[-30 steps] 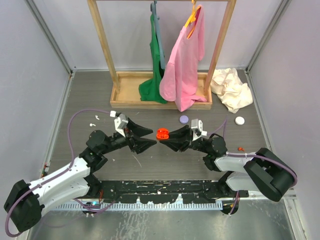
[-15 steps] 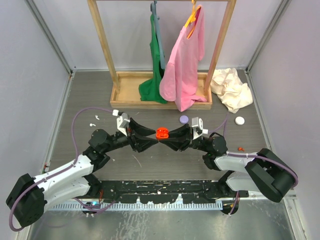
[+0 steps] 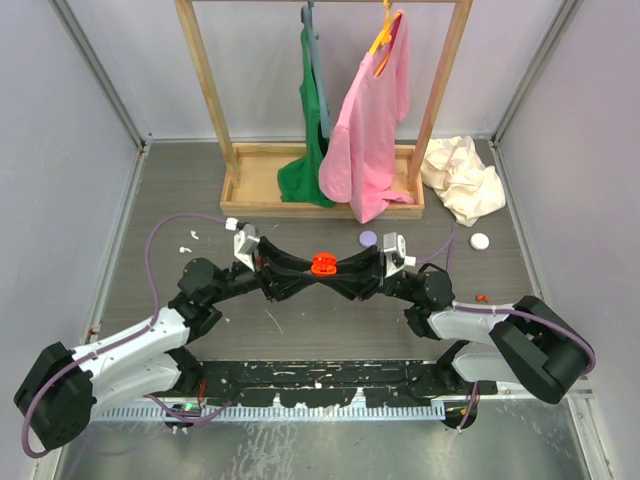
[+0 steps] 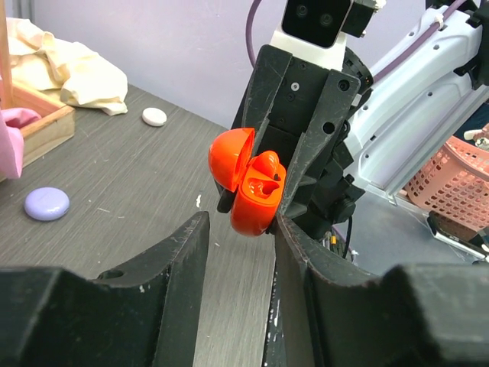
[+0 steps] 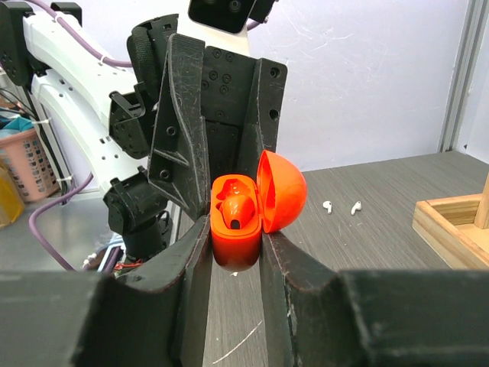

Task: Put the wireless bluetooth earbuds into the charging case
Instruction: Adjust the charging case.

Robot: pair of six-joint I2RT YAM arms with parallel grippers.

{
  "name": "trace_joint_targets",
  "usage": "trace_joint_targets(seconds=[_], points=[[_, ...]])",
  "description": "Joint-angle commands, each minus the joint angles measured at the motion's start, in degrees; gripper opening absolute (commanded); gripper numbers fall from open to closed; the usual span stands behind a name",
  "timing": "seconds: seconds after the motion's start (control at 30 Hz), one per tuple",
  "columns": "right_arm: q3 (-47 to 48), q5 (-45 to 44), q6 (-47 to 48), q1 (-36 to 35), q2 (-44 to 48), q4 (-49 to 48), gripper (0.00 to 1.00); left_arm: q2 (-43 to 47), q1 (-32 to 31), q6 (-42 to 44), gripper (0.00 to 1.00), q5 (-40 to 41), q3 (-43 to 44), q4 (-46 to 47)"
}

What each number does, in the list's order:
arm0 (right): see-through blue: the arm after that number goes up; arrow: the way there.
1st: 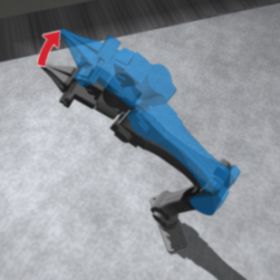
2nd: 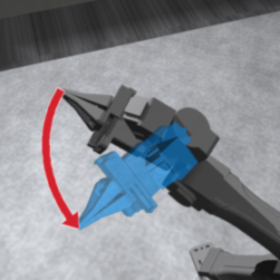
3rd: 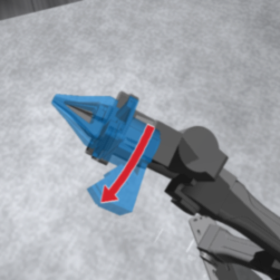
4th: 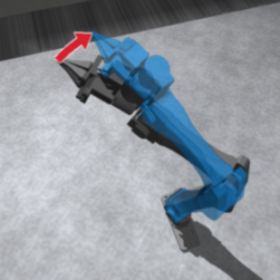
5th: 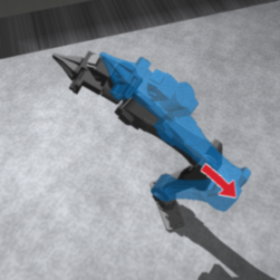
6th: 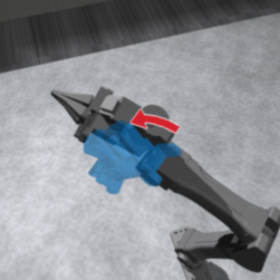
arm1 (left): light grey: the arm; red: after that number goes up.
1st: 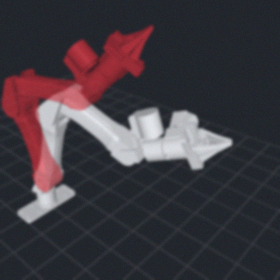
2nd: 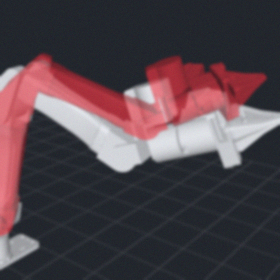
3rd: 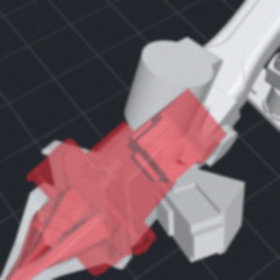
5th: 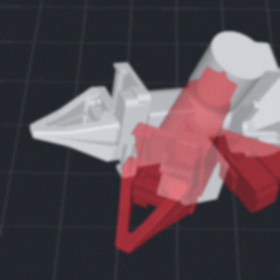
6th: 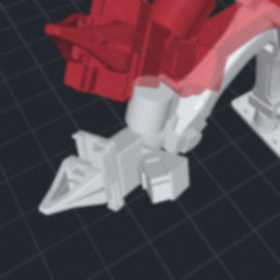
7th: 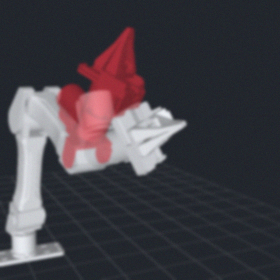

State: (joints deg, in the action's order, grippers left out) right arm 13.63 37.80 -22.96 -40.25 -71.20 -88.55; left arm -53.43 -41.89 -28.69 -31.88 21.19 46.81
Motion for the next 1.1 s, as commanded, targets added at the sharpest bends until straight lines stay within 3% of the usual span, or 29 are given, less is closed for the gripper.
trace_joint_targets(seconds=[0.0,0.23,0.63,1.07], points=[[2.19,1.03,-1.14,-0.13,-0.43,-8.54,0.19,-0.44,-0.21,-0.23,0.39,-0.11,1.05,4.56],[2.19,1.31,-1.79,-0.13,-0.52,-8.47,0.23,-0.03,-0.23,-0.23,0.29,1.07,0.45,4.58],[3.13,3.09,-2.57,-0.10,-0.70,-6.68,0.28,1.24,-0.29,0.52,0.01,3.61,-0.84,4.49],[2.40,2.29,-2.62,-0.05,-0.26,-5.87,0.38,6.38,-0.26,3.61,0.00,7.07,-2.77,0.73]])
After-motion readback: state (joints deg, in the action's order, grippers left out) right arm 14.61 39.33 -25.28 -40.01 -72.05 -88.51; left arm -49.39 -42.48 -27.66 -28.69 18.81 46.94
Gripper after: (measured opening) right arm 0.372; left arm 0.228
